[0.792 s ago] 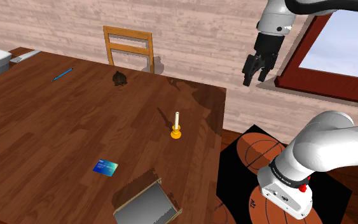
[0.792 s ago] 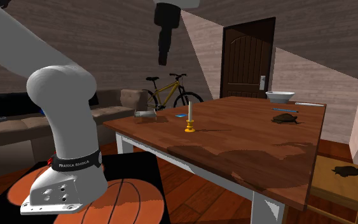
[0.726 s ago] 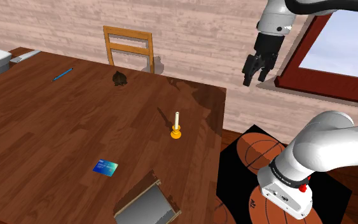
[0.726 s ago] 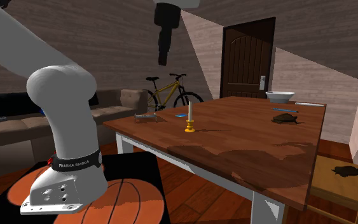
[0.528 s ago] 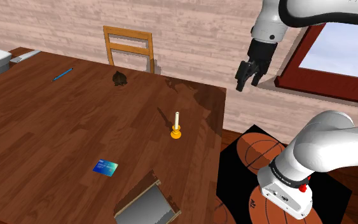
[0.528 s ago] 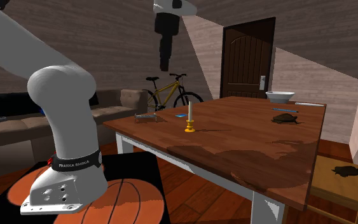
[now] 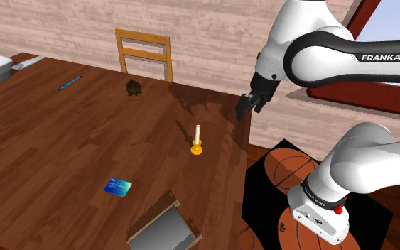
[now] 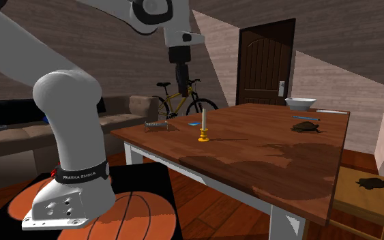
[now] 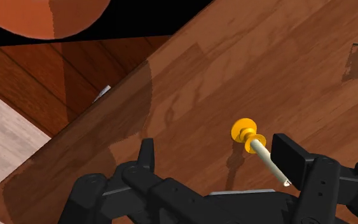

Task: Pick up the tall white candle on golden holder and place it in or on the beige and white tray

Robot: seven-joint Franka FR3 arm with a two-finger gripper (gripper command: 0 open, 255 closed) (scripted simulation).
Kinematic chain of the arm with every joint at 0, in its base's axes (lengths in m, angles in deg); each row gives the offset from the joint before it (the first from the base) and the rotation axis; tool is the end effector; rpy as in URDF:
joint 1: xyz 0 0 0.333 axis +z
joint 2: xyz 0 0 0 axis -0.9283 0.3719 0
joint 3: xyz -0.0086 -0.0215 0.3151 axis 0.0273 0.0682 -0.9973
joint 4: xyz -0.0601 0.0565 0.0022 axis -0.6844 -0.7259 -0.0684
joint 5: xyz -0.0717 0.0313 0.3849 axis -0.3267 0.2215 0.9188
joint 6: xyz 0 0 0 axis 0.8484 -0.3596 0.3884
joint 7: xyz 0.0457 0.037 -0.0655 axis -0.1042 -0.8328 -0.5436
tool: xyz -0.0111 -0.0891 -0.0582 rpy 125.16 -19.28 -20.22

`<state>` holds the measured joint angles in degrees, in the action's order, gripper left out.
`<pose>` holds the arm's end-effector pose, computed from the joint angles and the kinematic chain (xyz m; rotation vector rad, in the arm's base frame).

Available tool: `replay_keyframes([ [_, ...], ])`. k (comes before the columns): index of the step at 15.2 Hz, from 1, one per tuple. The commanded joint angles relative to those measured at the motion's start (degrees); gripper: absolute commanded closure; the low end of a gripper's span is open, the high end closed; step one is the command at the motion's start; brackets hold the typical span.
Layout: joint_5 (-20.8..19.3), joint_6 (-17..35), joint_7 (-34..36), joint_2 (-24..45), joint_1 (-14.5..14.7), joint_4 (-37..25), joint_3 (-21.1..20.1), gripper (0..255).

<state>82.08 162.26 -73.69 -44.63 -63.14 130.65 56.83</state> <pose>0.2942 0.1034 0.4727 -3.0663 0.0753 -0.1458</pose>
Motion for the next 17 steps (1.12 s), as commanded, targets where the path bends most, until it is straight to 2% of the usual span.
replay_keyframes([
  [1,0.99,6.44,1.73,1.35,0.85,2.03,-3.1,0],
  [5,1.87,19.54,5.88,6.98,1.47,4.19,-10.0,0],
  [8,0.82,29.54,9.98,12.84,0.12,4.44,-16.02,0],
  [11,-2.86,39.14,15.74,19.43,-4.2,3.51,-23.66,0],
  [13,-7.54,44.98,21.12,23.74,-9.8,2.23,-30.54,0],
  [17,-11.23,48.9,24.12,27.38,-14.92,1.74,-35.01,0],
])
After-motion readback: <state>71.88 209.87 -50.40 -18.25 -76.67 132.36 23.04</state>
